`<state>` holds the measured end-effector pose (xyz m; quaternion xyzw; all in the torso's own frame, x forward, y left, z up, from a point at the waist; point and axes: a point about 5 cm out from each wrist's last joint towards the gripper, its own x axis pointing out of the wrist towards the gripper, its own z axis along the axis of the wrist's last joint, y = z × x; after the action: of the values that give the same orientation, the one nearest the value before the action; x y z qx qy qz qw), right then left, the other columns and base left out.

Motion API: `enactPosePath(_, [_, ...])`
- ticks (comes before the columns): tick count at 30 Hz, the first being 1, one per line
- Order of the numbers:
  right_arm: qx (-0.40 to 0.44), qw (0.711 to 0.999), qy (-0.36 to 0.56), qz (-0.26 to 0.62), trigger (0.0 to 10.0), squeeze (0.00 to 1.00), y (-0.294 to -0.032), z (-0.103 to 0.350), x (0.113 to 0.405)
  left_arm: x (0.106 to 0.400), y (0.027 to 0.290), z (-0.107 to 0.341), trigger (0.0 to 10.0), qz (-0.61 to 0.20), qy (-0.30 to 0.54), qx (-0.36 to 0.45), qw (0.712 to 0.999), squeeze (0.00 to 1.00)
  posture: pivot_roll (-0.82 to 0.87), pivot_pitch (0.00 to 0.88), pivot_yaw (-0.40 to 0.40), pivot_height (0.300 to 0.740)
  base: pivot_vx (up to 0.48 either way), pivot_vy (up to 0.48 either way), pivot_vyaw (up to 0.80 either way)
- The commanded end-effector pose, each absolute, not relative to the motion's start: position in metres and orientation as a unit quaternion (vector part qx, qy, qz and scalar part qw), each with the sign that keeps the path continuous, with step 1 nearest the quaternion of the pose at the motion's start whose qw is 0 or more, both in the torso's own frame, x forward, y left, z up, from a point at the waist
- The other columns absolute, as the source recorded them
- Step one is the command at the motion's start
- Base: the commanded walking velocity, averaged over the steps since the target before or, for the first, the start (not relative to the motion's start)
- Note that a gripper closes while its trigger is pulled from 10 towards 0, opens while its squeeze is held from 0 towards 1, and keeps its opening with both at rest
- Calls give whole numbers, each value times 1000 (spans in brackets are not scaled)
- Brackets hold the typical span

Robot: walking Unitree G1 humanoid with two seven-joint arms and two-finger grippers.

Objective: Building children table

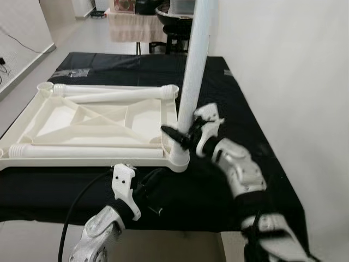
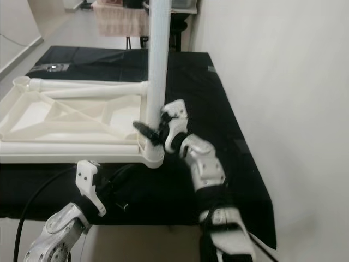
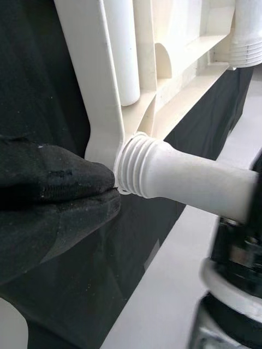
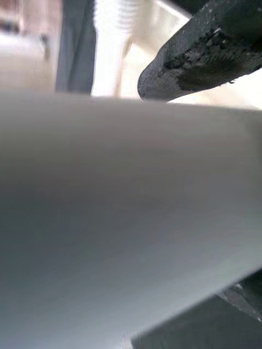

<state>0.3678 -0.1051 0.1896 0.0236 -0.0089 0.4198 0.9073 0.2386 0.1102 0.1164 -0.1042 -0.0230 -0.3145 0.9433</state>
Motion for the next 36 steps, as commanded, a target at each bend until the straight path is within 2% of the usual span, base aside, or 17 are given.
enactPosePath(1, [30, 893, -25, 449, 10000, 0, -108, 196, 371, 238, 109, 114, 10000, -313, -20, -99, 944, 0, 107, 35, -94, 740, 0, 0, 0])
enactPosePath(5, [16, 877, -24, 480, 10000, 0, -112, 201, 375, 238, 109, 114, 10000, -306, -27, -87, 948, 0, 113, 32, -95, 740, 0, 0, 0])
enactPosePath(6, [17, 873, -17, 487, 4706, 0, -114, 201, 377, 237, 110, 115, 10000, -299, -33, -78, 950, 0, 113, 32, -95, 740, 0, 0, 0])
enactPosePath(7, [17, 873, -17, 487, 4706, 0, -114, 201, 377, 237, 110, 115, 10000, -299, -33, -78, 950, 0, 113, 32, -95, 740, 0, 0, 0])
enactPosePath(8, [15, 865, -6, 501, 0, 0, -117, 200, 377, 236, 112, 117, 10000, -289, -40, -64, 954, 0, 113, 32, -95, 740, 0, 0, 0])
enactPosePath(12, [-1, 866, 23, 499, 0, 0, -133, 190, 376, 232, 115, 121, 10000, -263, -60, -24, 963, 0, 117, 33, -94, 740, 0, 0, 0])
enactPosePath(18, [-5, 877, 32, 480, 0, 0, -149, 181, 373, 230, 116, 123, 10000, -262, -65, -26, 963, 0, 108, 41, -93, 740, 0, 0, 0])
enactPosePath(20, [-34, 902, 59, 427, 0, 0, -178, 165, 365, 225, 115, 126, 10000, -270, -70, -21, 960, 0, 88, 56, -84, 740, 0, 0, 0])
enactPosePath(21, [-34, 902, 59, 427, 0, 0, -178, 165, 365, 225, 115, 126, 10000, -270, -70, -21, 960, 0, 88, 56, -84, 740, 0, 0, 0])
enactPosePath(22, [-50, 919, 86, 382, 0, 0, -191, 152, 359, 221, 115, 128, 10000, -273, -70, -24, 959, 0, 71, 66, -85, 740, 0, 0, 0])
enactPosePath(23, [-80, 958, 119, 250, 0, 0, -203, 136, 354, 218, 116, 128, 10000, -272, -67, -32, 960, 0, 68, 73, -85, 740, 0, 0, 0])
enactPosePath(25, [-80, 958, 119, 250, 0, 0, -203, 136, 354, 218, 116, 128, 10000, -272, -67, -32, 960, 0, 68, 73, -85, 740, 0, 0, 0])
enactPosePath(26, [-64, 973, 128, 180, 0, 0, -189, 121, 334, 217, 118, 126, 10000, -271, -61, -48, 960, 0, 51, 89, -74, 740, 0, 0, 0])
enactPosePath(27, [-64, 973, 128, 180, 0, 0, -189, 121, 334, 217, 118, 126, 10000, -271, -61, -48, 960, 0, 51, 89, -74, 740, 0, 0, 0])
enactPosePath(29, [-24, 983, 127, 128, 0, 0, -156, 114, 299, 216, 117, 123, 10000, -291, -48, -80, 952, 0, 35, 85, -59, 740, 0, 0, 0])
enactPosePath(35, [-23, 979, 116, 167, 0, 0, -135, 113, 300, 216, 111, 120, 10000, -327, -30, -109, 938, 0, 47, 80, -63, 740, 0, 0, 0])
enactPosePath(36, [-35, 977, 112, 178, 1608, 0, -133, 115, 304, 216, 111, 118, 10000, -333, -26, -115, 936, 0, 47, 78, -66, 740, 0, 0, 0])
